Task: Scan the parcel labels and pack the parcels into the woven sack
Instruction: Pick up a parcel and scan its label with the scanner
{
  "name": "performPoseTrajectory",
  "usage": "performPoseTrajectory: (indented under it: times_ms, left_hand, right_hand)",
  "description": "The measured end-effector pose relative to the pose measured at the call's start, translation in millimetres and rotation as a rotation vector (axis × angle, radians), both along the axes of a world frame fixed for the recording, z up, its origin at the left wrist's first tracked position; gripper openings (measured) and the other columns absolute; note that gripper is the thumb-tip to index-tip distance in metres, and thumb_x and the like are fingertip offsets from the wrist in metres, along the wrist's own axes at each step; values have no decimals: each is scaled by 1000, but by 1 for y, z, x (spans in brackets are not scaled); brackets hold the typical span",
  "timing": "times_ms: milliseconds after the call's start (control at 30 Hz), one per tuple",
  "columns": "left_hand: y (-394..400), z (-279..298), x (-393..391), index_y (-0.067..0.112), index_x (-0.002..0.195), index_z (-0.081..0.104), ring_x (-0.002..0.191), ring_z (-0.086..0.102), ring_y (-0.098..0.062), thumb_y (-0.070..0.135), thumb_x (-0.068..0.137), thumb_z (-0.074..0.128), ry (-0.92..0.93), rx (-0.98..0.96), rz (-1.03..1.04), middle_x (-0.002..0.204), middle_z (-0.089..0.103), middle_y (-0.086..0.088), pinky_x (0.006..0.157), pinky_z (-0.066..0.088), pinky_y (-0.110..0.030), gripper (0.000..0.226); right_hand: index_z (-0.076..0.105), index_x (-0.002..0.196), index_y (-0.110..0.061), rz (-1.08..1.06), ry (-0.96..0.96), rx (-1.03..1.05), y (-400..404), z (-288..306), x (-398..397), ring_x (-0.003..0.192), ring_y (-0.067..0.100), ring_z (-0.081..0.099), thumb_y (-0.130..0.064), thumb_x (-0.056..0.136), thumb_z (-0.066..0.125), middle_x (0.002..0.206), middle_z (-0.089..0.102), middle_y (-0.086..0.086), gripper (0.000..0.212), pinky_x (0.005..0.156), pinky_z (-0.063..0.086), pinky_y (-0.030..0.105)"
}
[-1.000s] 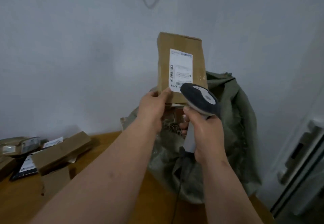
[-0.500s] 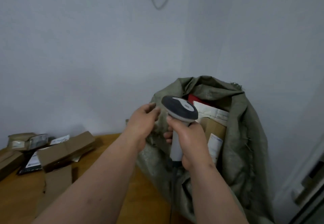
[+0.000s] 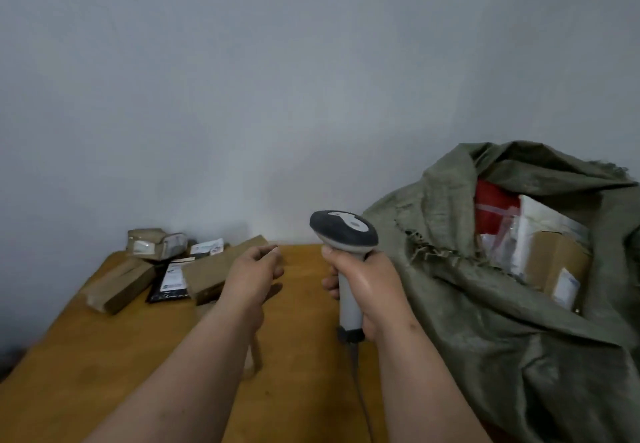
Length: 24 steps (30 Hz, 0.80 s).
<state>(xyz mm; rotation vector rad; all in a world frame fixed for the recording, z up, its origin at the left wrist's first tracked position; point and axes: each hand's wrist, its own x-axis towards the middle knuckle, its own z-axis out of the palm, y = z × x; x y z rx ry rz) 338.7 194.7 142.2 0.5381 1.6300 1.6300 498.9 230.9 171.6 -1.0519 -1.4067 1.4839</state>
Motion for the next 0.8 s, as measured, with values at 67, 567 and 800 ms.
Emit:
performPoseTrajectory:
  times_ms: [67,567,800]
  left_hand:
    - [-15,-22,-31,23,109,65,92,64,-21,26,99,58,-21,-76,50,96,67,-6,77,55,-37,13]
    - [-47,-179,-131,15,154,32,133,45,-34,29,102,53,-218,-571,144,149,43,-14,100,43,-40,57]
    - [-32,-228,-135,20,144,47,85,51,-8,28,103,50,-270,-648,127,98,56,13,69,45,-25,42]
  right_hand:
    - [69,101,-16,29,-41,-40,-5,-19,-29,73,20,72,-33,82,79,65,71,-4,27,67,56,33]
    - [63,97,-26,168,-320,-386,29,-159,-153,86,14,61,-34,85,77,95,68,-1,20,62,42,28]
    - [56,94,-31,261,-317,-614,44,-230,-191,82,2,49,-32,86,77,92,58,-13,23,70,39,28]
